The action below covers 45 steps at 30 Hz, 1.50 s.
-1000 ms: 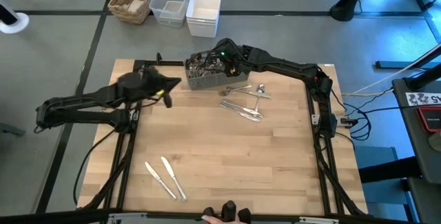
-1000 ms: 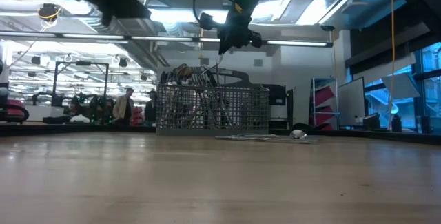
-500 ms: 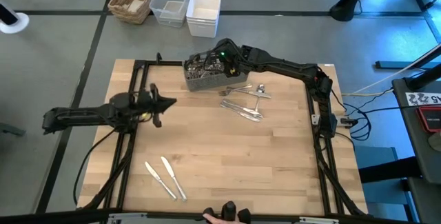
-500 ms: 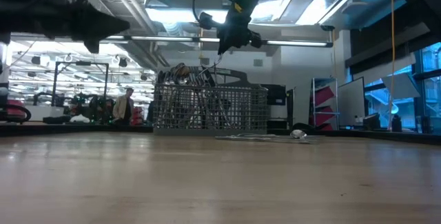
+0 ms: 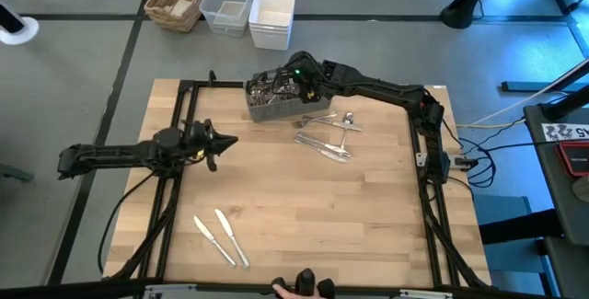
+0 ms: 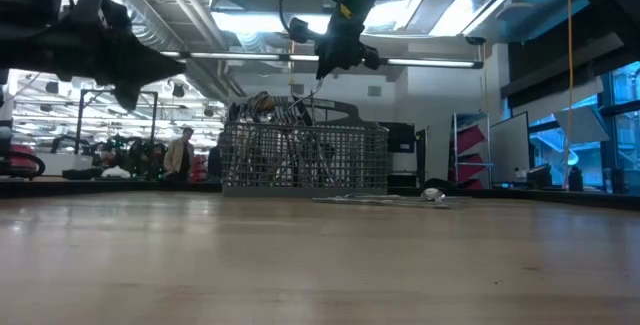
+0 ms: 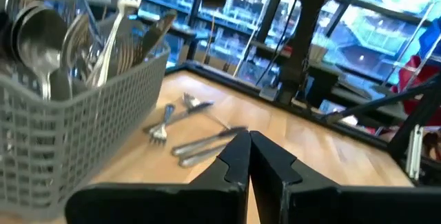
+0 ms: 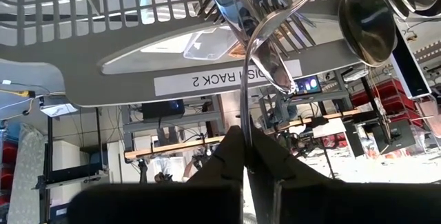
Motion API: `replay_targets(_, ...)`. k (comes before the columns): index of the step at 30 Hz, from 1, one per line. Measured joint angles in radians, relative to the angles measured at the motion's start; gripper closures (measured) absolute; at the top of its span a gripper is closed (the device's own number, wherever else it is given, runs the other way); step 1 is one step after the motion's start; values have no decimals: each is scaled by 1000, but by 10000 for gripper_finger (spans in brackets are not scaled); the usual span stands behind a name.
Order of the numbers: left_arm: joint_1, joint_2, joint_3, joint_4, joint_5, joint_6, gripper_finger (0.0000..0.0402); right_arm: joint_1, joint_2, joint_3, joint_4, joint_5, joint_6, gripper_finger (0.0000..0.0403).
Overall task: Sort silverware
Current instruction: Put the silver fork into the silverware rack
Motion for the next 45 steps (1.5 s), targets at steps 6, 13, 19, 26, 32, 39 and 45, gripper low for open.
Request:
replay_targets(6,0,0,0,-109,0,-1,399,0,0,0,0,0,0,397)
replay_targets(13,0,8,0,-176,6,0,399,0,0,0,-5,0,0,397)
replay_targets(19,0,8,0,-176,6,0,399,0,0,0,-8,0,0,397)
replay_targets(26,0,8,0,-176,6,0,398,-1,0,0,-10,-34,-1,397)
replay_targets(32,0,8,0,-176,6,0,398,-1,0,0,-11,-28,-62,397)
replay_targets(39,0,8,0,-176,6,0,398,0,1,0,-8,-14,-180,397)
replay_targets(45,0,8,0,-176,6,0,398,0,2,0,-11,-19,-185,392)
